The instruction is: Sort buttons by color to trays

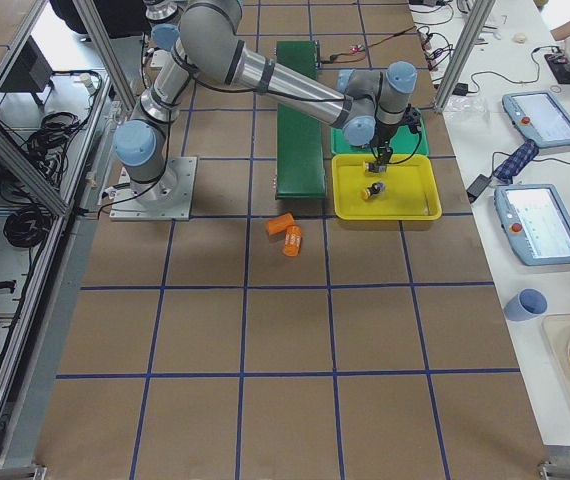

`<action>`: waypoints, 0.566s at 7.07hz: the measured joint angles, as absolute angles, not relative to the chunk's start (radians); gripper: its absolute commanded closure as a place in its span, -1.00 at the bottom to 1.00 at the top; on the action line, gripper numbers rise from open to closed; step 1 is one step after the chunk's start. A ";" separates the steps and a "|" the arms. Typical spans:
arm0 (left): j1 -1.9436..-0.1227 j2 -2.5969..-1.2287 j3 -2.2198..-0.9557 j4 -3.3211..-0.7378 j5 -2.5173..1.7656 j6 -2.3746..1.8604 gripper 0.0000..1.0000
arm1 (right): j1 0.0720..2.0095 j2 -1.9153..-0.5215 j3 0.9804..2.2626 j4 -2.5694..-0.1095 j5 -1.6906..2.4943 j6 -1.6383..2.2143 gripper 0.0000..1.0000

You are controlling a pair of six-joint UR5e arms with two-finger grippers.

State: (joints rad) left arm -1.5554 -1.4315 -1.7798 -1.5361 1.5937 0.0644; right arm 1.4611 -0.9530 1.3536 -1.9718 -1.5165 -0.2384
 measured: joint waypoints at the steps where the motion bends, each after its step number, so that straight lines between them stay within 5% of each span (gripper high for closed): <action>1: -1.555 -1.431 -1.781 -1.533 1.594 0.064 -1.00 | 1.465 -0.977 1.355 -1.928 -1.515 -0.236 -1.00; 4: -1.555 -1.429 -1.786 -1.530 1.594 0.064 -1.00 | 1.536 -1.120 1.357 -1.720 -1.521 -0.180 -1.00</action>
